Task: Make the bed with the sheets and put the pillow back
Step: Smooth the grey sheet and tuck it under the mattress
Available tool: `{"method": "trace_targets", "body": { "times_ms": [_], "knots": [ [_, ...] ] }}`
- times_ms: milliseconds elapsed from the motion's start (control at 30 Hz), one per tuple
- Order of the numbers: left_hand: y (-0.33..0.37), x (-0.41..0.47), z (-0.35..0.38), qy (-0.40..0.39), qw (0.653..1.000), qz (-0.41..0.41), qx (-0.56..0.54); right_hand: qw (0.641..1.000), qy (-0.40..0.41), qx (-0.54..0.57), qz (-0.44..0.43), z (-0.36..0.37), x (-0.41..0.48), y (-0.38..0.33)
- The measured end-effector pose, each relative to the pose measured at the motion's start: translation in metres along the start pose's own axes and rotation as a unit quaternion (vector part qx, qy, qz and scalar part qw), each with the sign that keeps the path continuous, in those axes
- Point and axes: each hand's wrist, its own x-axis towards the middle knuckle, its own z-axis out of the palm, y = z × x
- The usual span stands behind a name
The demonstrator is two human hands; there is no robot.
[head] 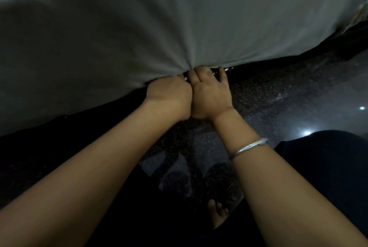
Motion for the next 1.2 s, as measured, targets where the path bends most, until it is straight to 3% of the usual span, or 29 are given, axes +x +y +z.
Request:
{"method": "trace_targets", "body": {
  "times_ms": [133,200,300,367,433,467,533,567,600,667,767,833,933,967,1067,1200],
  "knots": [
    [0.026,-0.01,-0.017,0.043,0.997,0.051,0.024,0.991,-0.119,0.014,-0.062,-0.033,0.019,0.022],
    [0.027,-0.001,-0.024,0.063,0.997,0.043,-0.028,0.972,-0.163,0.147,-0.081,-0.049,0.026,0.041],
    [0.034,0.016,-0.024,0.106,0.99,0.059,-0.072,0.94,-0.066,0.333,-0.032,-0.05,0.019,0.067],
    [0.047,0.027,-0.016,0.11,0.983,0.118,-0.083,0.912,0.043,0.388,0.127,-0.039,0.015,0.091],
    [0.06,0.039,-0.006,0.094,0.98,0.153,-0.087,0.84,0.115,0.416,0.329,-0.032,0.011,0.12],
    [0.066,0.046,-0.003,0.095,0.979,0.162,-0.081,0.781,0.136,0.455,0.406,-0.032,0.01,0.134],
    [0.077,0.059,0.001,0.11,0.977,0.171,-0.063,0.647,0.14,0.578,0.478,-0.034,0.011,0.153],
    [0.082,0.063,0.001,0.116,0.977,0.171,-0.06,0.598,0.13,0.63,0.479,-0.032,0.013,0.16],
    [0.086,0.066,0.0,0.121,0.977,0.167,-0.059,0.578,0.117,0.662,0.463,-0.032,0.015,0.163],
    [0.095,0.069,0.0,0.136,0.977,0.157,-0.044,0.576,0.086,0.683,0.441,-0.03,0.019,0.161],
    [0.107,0.073,0.0,0.147,0.978,0.142,-0.027,0.55,0.112,0.692,0.454,-0.028,0.024,0.161],
    [0.112,0.078,-0.002,0.15,0.978,0.143,-0.034,0.505,0.151,0.712,0.463,-0.029,0.027,0.167],
    [0.119,0.084,-0.001,0.149,0.975,0.156,-0.047,0.4,0.228,0.757,0.464,-0.03,0.027,0.176],
    [0.123,0.084,0.001,0.145,0.975,0.162,-0.041,0.381,0.245,0.767,0.455,-0.03,0.028,0.179],
    [0.132,0.086,0.005,0.146,0.975,0.166,-0.016,0.386,0.254,0.785,0.412,-0.033,0.033,0.186],
    [0.134,0.094,-0.003,0.148,0.974,0.164,-0.052,0.477,0.249,0.723,0.433,-0.028,0.037,0.193]
  ]
}}
